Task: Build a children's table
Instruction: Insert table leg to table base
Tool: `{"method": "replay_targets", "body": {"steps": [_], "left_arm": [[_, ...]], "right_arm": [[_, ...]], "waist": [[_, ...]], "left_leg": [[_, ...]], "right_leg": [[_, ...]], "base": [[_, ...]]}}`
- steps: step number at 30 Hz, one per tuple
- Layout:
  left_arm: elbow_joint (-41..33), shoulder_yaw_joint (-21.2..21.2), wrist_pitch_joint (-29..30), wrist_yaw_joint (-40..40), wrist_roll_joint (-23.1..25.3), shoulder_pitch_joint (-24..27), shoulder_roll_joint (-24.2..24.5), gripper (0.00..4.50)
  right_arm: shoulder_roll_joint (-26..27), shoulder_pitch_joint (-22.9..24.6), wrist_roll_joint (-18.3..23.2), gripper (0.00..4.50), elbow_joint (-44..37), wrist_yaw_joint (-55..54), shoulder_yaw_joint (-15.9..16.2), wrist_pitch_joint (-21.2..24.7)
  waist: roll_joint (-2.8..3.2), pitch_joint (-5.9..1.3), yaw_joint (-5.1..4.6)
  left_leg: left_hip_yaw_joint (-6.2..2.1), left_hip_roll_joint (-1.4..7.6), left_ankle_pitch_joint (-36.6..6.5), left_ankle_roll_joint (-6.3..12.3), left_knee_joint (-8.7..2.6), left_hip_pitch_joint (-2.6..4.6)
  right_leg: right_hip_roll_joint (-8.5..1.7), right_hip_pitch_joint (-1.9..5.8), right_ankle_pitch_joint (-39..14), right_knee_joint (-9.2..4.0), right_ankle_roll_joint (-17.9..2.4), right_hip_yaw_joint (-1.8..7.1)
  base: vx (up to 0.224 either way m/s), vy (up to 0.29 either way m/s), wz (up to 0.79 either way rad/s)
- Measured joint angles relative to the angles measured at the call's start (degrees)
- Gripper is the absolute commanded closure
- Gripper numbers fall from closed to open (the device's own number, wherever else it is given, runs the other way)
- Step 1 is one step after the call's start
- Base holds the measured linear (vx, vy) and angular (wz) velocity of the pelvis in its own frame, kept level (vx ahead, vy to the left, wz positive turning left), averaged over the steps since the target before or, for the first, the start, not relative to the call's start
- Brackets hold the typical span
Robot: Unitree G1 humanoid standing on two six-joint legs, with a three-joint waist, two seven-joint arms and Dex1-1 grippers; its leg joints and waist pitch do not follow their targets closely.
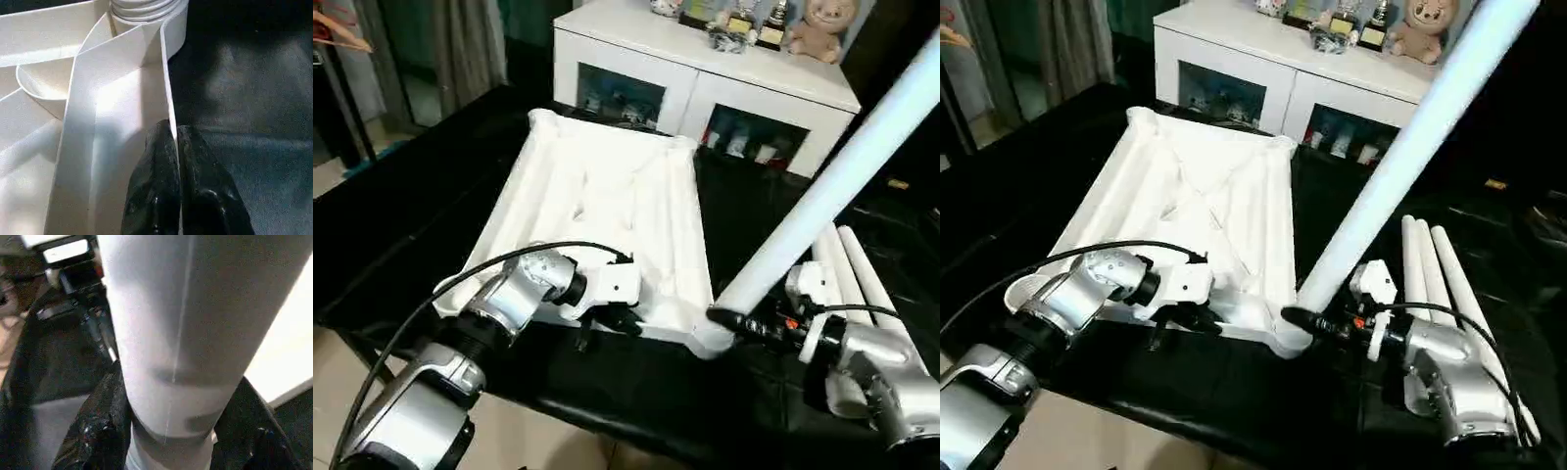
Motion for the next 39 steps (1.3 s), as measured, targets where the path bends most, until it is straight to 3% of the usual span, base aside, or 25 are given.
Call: {"method": "replay_targets", "body": {"steps": [7, 14, 19, 22, 26, 32, 34, 39], "left_arm": [[0.3, -0.6, -2.0, -1.2, 0.6, -0.2, 0.7, 4.50], [1.5, -1.4, -3.4, -1.3, 0.7, -0.5, 1.1, 4.50], [2.0, -1.6, -4.2, -1.5, 0.7, -0.8, 1.2, 4.50], [2.7, -1.0, -4.2, -1.2, 0.8, -1.0, 1.6, 4.50], [4.0, 0.3, -2.8, 1.0, 1.2, -1.3, 1.4, 4.50], [4.7, 1.5, -0.5, 2.7, 1.0, -1.3, 0.6, 4.50], [4.7, 1.7, -0.1, 2.7, 1.0, -1.3, 0.7, 4.50], [4.7, 1.8, 0.2, 2.7, 0.6, -1.2, 0.7, 4.50]], "right_arm": [[-1.0, -0.1, -0.6, 2.66, -0.4, 1.7, 1.7, -1.2], [-1.1, -0.8, -0.8, 2.66, 0.9, 2.3, 2.7, -2.0], [-1.0, -0.8, -0.8, 2.66, 1.1, 2.7, 2.7, -2.5], [0.7, -1.8, -0.9, 2.66, 3.2, 1.2, 2.8, -4.3], [3.7, -3.7, -2.0, 2.66, 6.5, -4.1, 2.9, -6.2], [6.2, -4.6, -2.0, 2.66, 8.1, -9.8, 2.3, -6.4], [6.6, -5.1, -2.1, 2.66, 8.7, -10.4, 2.3, -6.5], [6.8, -5.5, -2.1, 2.66, 8.8, -10.9, 2.4, -6.9]], "waist": [[-0.01, -0.07, -0.02], [0.03, -0.04, -0.17], [0.05, -0.05, -0.19], [0.05, -0.05, -0.59], [0.09, -0.02, -1.87], [0.68, 0.36, -2.64], [0.90, 0.49, -2.92], [2.19, 0.67, -3.09]], "left_leg": [[-0.02, 0.00, 0.0, 0.00, 0.02, 0.18], [-0.15, -0.01, -0.4, -0.34, -0.02, 1.02], [-0.20, -0.01, -0.5, -0.35, -0.05, 1.01], [-0.20, -0.01, -0.5, -0.35, -0.04, 1.05], [-0.37, -0.01, -0.5, -0.36, 0.02, 1.10], [-1.67, -0.15, -0.5, -0.35, 0.04, 0.95], [-1.74, -0.15, -0.5, -0.35, 0.05, 0.93], [-1.76, -0.16, -0.5, -0.33, 0.01, 0.91]], "right_leg": [[0.00, 0.22, 0.0, 0.00, 0.0, 0.01], [0.00, 0.73, -0.4, -0.04, 0.4, 0.00], [0.02, 0.79, -0.4, -0.06, 0.3, -0.02], [0.03, 0.79, -0.3, -0.05, 0.2, -0.02], [0.02, 0.69, -0.4, -0.21, 0.4, -0.08], [-0.05, 0.80, -0.5, -1.60, 0.5, -1.23], [-0.15, 0.83, -0.5, -1.86, 0.5, -1.50], [-0.15, 0.88, -0.5, -2.44, 0.4, -1.57]], "base": [[0.000, 0.000, 0.00], [0.000, 0.000, 0.00], [0.000, 0.000, 0.00], [0.000, 0.000, 0.00], [-0.026, 0.005, -0.05], [-0.036, 0.016, -0.09], [0.000, 0.000, 0.00], [0.000, 0.000, 0.00]]}}
